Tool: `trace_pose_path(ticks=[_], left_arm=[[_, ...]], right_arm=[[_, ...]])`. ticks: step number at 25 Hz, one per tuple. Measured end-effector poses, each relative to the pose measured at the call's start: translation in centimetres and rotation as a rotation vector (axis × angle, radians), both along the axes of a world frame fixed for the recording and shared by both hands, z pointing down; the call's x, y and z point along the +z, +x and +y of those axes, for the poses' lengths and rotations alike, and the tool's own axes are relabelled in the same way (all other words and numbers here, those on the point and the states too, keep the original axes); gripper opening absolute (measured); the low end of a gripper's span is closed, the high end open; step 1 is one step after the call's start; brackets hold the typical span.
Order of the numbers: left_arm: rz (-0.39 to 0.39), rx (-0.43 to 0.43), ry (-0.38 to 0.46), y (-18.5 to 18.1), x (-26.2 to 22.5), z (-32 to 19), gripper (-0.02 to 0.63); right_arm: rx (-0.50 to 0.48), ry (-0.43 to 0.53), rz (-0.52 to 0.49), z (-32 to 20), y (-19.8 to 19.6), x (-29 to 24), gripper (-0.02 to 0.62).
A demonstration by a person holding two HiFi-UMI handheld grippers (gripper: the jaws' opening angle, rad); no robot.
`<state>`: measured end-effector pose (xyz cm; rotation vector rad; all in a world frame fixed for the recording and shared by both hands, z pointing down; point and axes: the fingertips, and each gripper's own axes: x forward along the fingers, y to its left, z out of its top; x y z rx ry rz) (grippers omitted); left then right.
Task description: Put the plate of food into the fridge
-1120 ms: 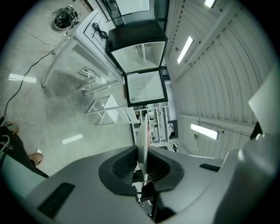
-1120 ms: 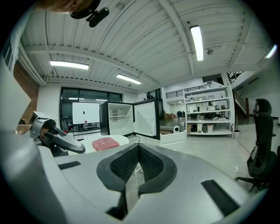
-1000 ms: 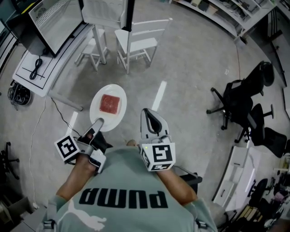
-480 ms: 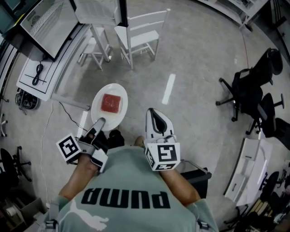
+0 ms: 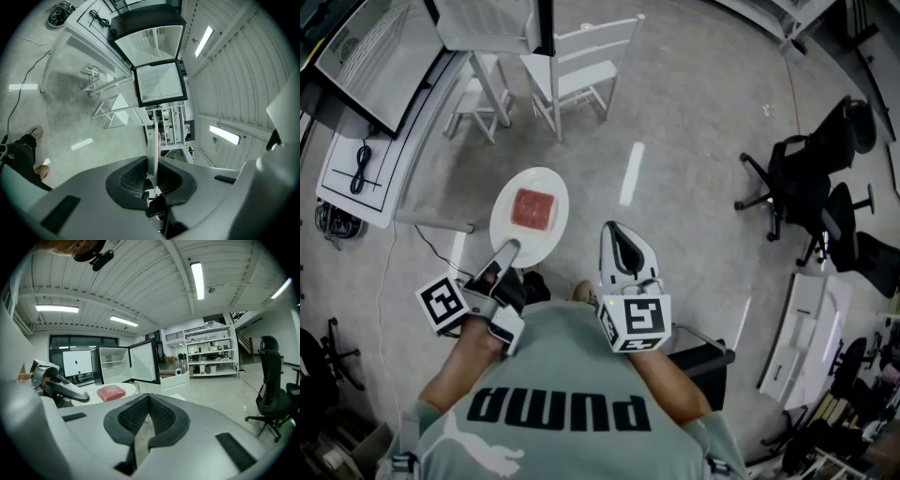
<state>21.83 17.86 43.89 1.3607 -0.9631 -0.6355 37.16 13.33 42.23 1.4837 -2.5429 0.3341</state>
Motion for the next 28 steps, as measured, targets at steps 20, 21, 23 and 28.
trace_pose_path(ticks=[20,21,23,28], left_arm=[[0.098,-0.002,0.035,-11.4,0.5,-6.5,0.037],[0.099,-0.001,0.038,-12.1,0.5,-6.7,0.037],[0.1,-0.001,0.046,-13.4,0.5,-7.1,0.037],[0.093,-0.01,0.057,-16.8,0.5,-8.0,0.037]], right_arm=[[-0.022,0.019,0.105,-5.6,-12.5,-1.3,0.005],[-0.022,0.021,0.108,-5.8,-13.2,-1.3,0.005],[-0.022,0.026,0.113,-6.2,-14.5,-1.5,0.005],[-0.036,0.038,0.121,-7.2,-18.1,-1.7,0.005]])
